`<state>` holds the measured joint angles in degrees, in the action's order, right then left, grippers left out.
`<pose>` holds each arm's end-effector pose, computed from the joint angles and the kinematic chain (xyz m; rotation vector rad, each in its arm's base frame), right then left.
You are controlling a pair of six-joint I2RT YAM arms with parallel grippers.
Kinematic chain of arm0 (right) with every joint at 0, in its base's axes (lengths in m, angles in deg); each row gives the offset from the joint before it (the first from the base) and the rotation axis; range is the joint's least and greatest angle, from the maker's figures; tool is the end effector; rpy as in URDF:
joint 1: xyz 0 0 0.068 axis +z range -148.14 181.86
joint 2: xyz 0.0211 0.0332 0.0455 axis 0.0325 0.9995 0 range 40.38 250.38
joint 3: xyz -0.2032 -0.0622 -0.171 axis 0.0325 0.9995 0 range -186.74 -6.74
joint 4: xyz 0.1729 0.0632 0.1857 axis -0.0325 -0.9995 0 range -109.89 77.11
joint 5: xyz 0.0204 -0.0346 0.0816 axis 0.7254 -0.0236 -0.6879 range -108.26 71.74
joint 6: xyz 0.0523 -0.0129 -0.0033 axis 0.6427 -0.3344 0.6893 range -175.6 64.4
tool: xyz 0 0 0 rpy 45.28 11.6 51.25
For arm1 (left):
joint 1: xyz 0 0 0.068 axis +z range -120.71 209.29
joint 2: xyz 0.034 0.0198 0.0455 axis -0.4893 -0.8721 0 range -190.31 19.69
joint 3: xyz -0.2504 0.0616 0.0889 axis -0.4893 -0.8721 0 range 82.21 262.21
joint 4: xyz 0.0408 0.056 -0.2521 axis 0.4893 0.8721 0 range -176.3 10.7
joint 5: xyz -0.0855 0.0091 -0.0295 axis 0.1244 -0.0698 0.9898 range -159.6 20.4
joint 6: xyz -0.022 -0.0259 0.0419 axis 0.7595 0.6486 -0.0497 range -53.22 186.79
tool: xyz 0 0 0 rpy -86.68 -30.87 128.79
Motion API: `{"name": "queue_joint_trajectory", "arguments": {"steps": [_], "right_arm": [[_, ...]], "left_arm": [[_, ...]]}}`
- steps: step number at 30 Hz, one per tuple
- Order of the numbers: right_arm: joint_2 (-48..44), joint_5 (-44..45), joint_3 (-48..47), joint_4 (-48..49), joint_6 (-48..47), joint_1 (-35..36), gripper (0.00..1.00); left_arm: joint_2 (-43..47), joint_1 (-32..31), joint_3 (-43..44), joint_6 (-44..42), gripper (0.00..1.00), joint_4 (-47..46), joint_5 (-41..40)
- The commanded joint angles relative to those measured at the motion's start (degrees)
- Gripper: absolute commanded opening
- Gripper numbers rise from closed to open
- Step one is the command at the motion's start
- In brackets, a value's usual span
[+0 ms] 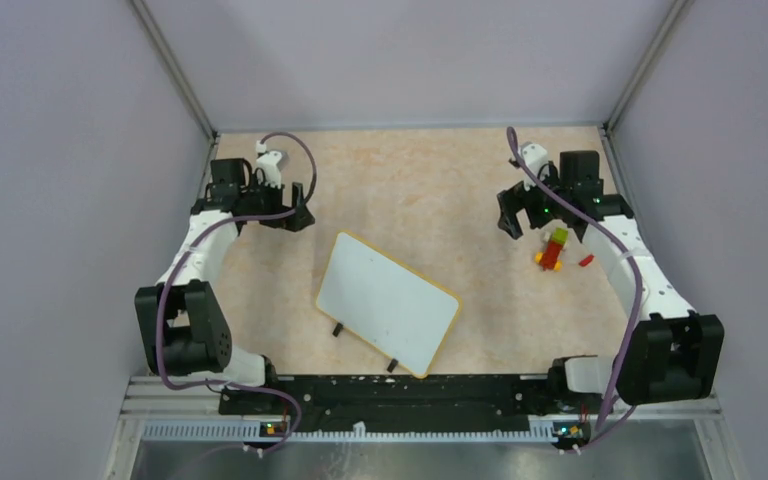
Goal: Write a sentence on the whiteboard
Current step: Adjust the whiteboard at the center of the board.
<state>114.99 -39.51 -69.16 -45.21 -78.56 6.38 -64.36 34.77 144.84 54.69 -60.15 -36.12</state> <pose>0.2768 0.0348 0.2997 -0.7191 2.1820 0.2701 0.3129 0.0103 0.2658 0.3966 2.2568 -0.5416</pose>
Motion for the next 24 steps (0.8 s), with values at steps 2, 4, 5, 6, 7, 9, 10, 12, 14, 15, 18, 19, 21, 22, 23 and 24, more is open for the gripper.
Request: {"name": "queue_joint_trajectory", "arguments": {"steps": [2, 4, 5, 6, 7, 9, 10, 12, 14, 15, 18, 19, 21, 22, 23, 24], "right_arm": [[-2.35, -1.8, -6.71, -3.39, -3.25, 4.49, 0.96], [-2.41, -1.84, -9.89, -5.28, -5.1, 7.75, 0.96], [-2.37, -1.75, -11.71, -6.3, -5.93, 9.81, 0.96], [-2.32, -1.69, -13.78, -7.47, -6.75, 12.14, 0.96], [-2.13, -1.39, -15.97, -8.69, -7.55, 15.77, 0.96], [-1.32, 0.64, -20.71, -11.49, -8.98, 22.24, 0.96], [-0.8, 1.82, -23.2, -12.78, -9.64, 25.88, 0.96], [0.81, 4.26, -27.41, -15.21, -11.47, 33.43, 0.95], [2.68, 4.54, -30.78, -17.5, -12.57, 40.07, 0.92], [3.78, 2.24, -32.57, -18.75, -12.77, 41.65, 0.89], [7.07, 0.03, -32.78, -19.49, -13.16, 47.42, 0.75], [7.7, 2.57, -31.55, -19.27, -14.67, 50.83, 0.72], [8.3, 8.77, -27.25, -17.6, -17.95, 58.76, 0.67], [8.61, 11.32, -24.99, -16.58, -19.84, 62.55, 0.61], [8.98, 12.97, -22.66, -15.78, -21.35, 65.39, 0.58], [9.84, 13.89, -20.89, -15.49, -22.4, 67.4, 0.55]], "left_arm": [[-0.61, 0.34, 3.91, 3.04, 0.99, 1.17, -0.2], [-0.99, 0.89, 3.97, 3.82, 0.99, 1.16, 0.22], [-1.09, 1.31, 4.02, 4.24, 0.99, 1.09, 0.37], [-1.3, 1.89, 4.19, 4.74, 0.99, 1.02, 0.76], [-1.51, 2.59, 4.3, 5.35, 0.99, 1.05, 1.55], [-2.29, 4.48, 4.7, 6.29, 0.99, 1.45, 4.22], [-2.78, 5.63, 4.93, 6.63, 0.99, 1.75, 5.83], [-4.04, 8.48, 5.42, 6.74, 0.99, 2.48, 8.86], [-5.08, 10.6, 5.72, 6.95, 0.99, 3.21, 10.92], [-5.48, 11.35, 5.88, 6.98, 0.99, 3.47, 11.81], [-6.02, 12.18, 6.1, 6.62, 0.99, 4.39, 12.42], [-5.96, 12.23, 6.07, 6.69, 0.99, 4.36, 12.03], [-5.79, 12.32, 5.98, 6.64, 0.99, 4.26, 11.78], [-5.77, 12.33, 6.01, 6.65, 0.99, 4.2, 11.73], [-5.74, 12.36, 6.01, 6.69, 0.99, 4.19, 11.73], [-5.77, 12.43, 5.97, 6.62, 0.99, 4.27, 11.84]]}}
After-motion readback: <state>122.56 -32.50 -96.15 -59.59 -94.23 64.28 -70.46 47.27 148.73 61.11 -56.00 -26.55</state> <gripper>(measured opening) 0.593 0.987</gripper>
